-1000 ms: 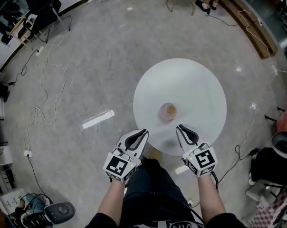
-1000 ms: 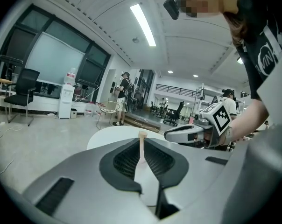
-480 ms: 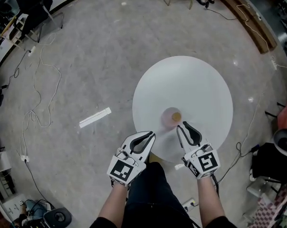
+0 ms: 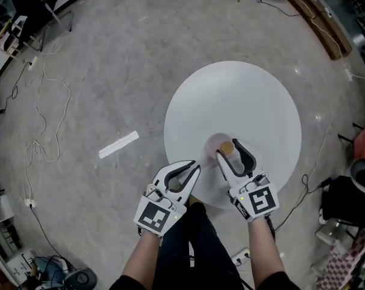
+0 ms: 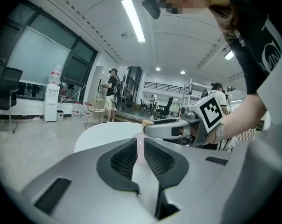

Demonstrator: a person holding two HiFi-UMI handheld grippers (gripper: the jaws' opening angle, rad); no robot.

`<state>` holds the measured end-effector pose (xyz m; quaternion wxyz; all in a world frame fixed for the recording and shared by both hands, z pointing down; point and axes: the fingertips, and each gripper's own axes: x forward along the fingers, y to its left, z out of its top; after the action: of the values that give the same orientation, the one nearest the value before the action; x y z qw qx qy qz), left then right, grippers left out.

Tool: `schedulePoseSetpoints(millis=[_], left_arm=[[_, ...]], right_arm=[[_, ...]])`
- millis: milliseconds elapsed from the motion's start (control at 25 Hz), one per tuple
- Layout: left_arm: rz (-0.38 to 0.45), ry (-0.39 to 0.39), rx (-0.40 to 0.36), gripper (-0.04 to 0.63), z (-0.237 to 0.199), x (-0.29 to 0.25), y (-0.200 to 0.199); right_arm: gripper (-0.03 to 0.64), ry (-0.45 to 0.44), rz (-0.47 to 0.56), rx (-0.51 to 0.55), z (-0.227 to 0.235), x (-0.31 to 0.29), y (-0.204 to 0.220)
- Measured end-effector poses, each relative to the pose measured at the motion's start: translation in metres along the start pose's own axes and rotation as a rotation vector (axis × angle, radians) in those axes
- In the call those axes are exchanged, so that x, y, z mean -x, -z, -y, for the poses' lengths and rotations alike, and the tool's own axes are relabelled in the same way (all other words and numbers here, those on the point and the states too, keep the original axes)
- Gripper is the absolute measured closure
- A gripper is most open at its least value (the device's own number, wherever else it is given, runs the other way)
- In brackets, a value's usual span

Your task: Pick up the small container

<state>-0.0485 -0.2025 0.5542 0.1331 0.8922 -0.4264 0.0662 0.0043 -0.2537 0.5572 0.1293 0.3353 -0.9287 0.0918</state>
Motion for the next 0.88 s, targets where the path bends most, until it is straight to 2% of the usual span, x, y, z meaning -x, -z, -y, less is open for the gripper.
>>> schedulePoseSetpoints(millis=[240,680,880], left_arm=[[0.022,-0.013,0.032,0.571,0.001,-0.003,0.005],[0.017,-0.027,0.043,0.571,-0.003,0.001,0.015],[0.014,-0.028,0.039,0.571,-0.005,0.000,0.016]], right_arm=[[0.431,0.014,0.008,0.044,0.002,-0.009,0.002],[0.434,0.055,0.028,0.064,0.005,-0.021,0.004],[0.457,0.061,0.041,0.086,0.004,-0.020,0.000]])
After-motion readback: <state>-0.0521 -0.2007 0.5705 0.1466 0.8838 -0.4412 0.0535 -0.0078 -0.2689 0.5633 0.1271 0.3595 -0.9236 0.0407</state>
